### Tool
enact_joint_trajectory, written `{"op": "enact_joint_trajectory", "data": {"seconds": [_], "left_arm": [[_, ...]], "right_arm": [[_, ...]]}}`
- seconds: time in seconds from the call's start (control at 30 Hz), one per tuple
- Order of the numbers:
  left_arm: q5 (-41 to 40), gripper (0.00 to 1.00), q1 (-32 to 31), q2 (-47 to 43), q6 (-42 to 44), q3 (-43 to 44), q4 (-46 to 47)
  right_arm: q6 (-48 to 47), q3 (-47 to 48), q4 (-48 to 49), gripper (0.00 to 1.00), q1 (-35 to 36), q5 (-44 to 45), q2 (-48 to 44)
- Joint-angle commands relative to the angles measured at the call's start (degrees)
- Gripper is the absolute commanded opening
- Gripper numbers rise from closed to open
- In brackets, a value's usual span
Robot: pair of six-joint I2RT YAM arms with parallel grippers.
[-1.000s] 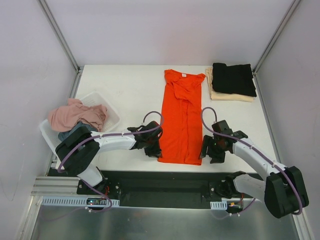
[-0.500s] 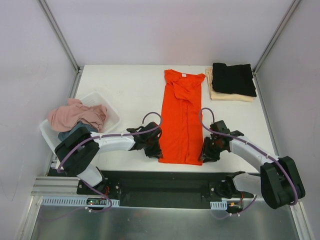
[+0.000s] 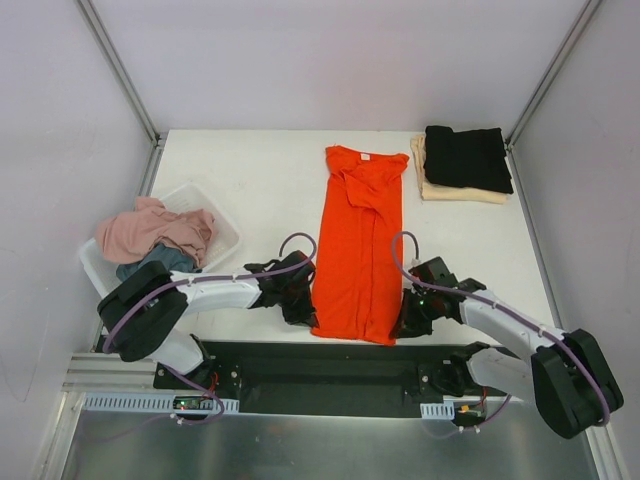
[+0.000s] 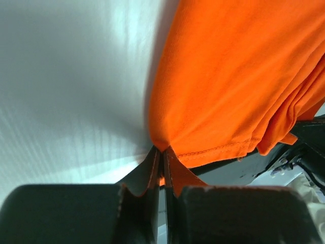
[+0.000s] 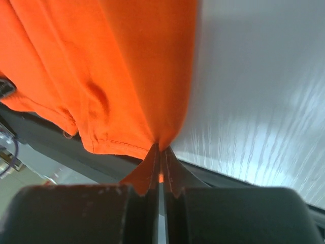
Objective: Fold and stack the t-shirts
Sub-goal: Grab the bottom of the folded rectangular tshirt with both arms, then fold the folded rectangular tshirt in 1/3 of the way
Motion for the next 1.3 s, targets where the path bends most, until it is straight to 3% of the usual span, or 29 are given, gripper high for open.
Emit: {"op": "enact_joint_trajectory", "data": {"seconds": [0.0, 0.17, 0.47, 0.8, 1.03, 1.27], "left_arm": [[2.14, 0.00, -1.25, -4.40, 0.62, -3.58, -5.25], [1.09, 0.00, -1.78, -8.54, 2.89, -2.54, -6.47], [-4.10, 0.00, 2.25, -6.62, 9.40, 12.03, -12.27], [-2.43, 0.02, 11.04, 5.50, 17.75, 28.57, -12.89], [-0.06, 0.03, 15.09, 14.74, 21.97, 40.43, -13.86], [1.08, 0.04, 17.82, 20.81, 23.82, 46.59, -14.47]], "right_arm": [[1.93, -1.80, -6.66, 0.01, 2.97, -1.97, -6.22], [1.41, 1.27, -7.64, 0.01, 3.41, -1.28, -8.88], [-2.97, 16.10, -10.36, 0.01, 3.32, 5.84, -4.23], [-8.25, 33.86, -12.74, 0.01, 0.25, 17.00, 9.03], [-11.15, 41.08, -13.79, 0.01, -4.84, 19.03, 16.95], [-13.44, 45.57, -12.04, 0.01, -8.28, 17.10, 22.31]]}}
